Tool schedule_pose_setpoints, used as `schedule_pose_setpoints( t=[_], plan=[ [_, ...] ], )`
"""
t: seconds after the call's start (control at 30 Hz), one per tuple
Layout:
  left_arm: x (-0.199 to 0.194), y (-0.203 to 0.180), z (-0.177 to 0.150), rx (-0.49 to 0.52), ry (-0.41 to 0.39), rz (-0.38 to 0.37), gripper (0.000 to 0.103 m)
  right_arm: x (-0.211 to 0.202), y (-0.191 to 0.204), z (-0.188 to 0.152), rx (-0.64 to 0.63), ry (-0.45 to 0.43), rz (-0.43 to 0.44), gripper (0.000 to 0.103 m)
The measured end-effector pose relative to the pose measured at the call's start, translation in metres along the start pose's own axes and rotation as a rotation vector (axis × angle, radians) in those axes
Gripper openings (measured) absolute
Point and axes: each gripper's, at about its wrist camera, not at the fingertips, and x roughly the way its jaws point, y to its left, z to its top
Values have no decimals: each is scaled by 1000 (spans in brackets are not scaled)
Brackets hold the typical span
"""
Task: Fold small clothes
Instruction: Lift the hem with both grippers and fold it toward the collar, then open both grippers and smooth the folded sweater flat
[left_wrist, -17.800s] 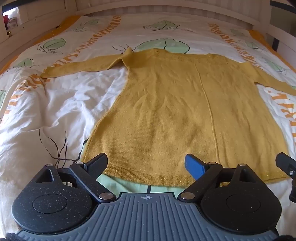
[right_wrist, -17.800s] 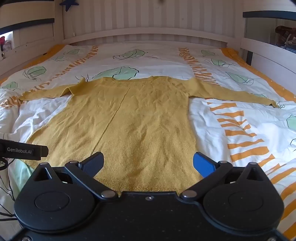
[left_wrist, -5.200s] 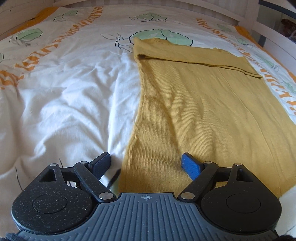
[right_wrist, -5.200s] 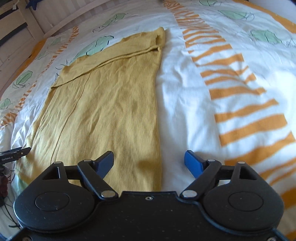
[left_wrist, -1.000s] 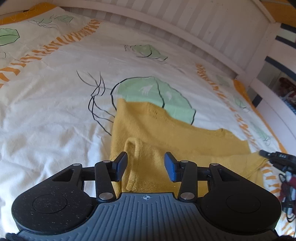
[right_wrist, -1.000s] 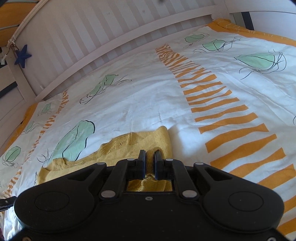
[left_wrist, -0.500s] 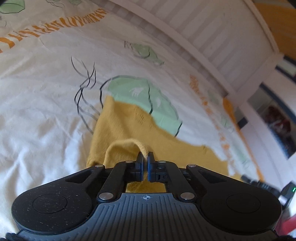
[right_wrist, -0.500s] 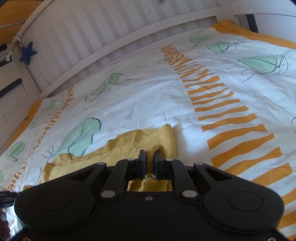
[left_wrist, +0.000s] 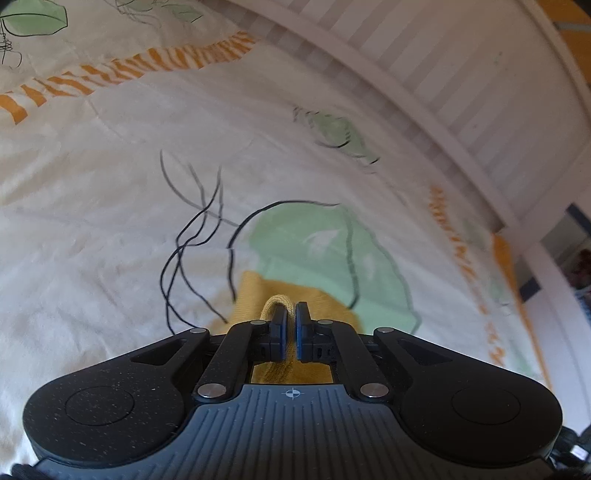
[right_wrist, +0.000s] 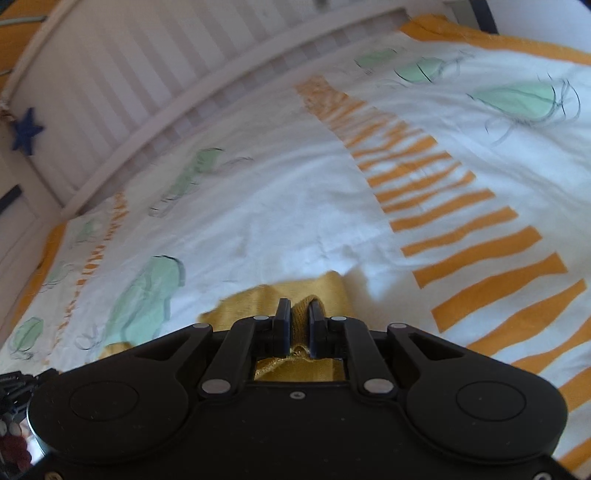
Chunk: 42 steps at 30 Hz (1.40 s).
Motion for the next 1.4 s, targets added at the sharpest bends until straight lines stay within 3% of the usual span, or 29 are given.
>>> schedule_pose_setpoints(
  t=[0.07, 0.13, 0.17, 0.2, 0.33, 0.4, 0.53, 0.67, 0.83, 0.97, 1.1, 1.27, 1.4],
  plan=[
    [6, 6, -2, -23, 9, 20, 6, 4, -4, -2, 9, 0, -25, 29],
    [1, 9, -4, -35, -31, 37, 18, 0, -9, -3, 21, -25, -29, 33],
    [-5, 7, -4, -17, -67, 49, 32, -4, -11, -3, 24, -42, -30, 47],
    [-11, 6, -4, 12, -98, 59, 39, -9, -12, -3, 20, -55, -31, 58],
    [-38, -11, -4, 150, -156, 83, 41, -28, -7, -2, -67, -94, -64, 59],
    [-49, -26, -13, 252, -159, 88, 49, -38, 1, -5, -133, -108, -72, 59],
    [-61, -56, -46, 462, -107, 75, 52, -52, 29, -24, -284, -102, -56, 59],
    [-49, -70, -74, 573, -30, 61, 52, -56, 63, -51, -440, -64, -15, 59],
    [-19, -50, -82, 544, 77, 137, 52, -44, 93, -77, -562, 3, 32, 58],
    [-20, -36, -83, 493, 70, 118, 55, -26, 103, -87, -621, 55, 19, 58],
    [-21, -38, -86, 513, 68, 128, 56, 0, 111, -83, -662, 77, -17, 58],
    [-20, -39, -85, 499, 67, 125, 57, 36, 117, -41, -547, 48, -78, 57],
    [-19, -40, -80, 504, 88, 124, 57, 34, 116, -20, -482, -11, -87, 57]
  ],
)
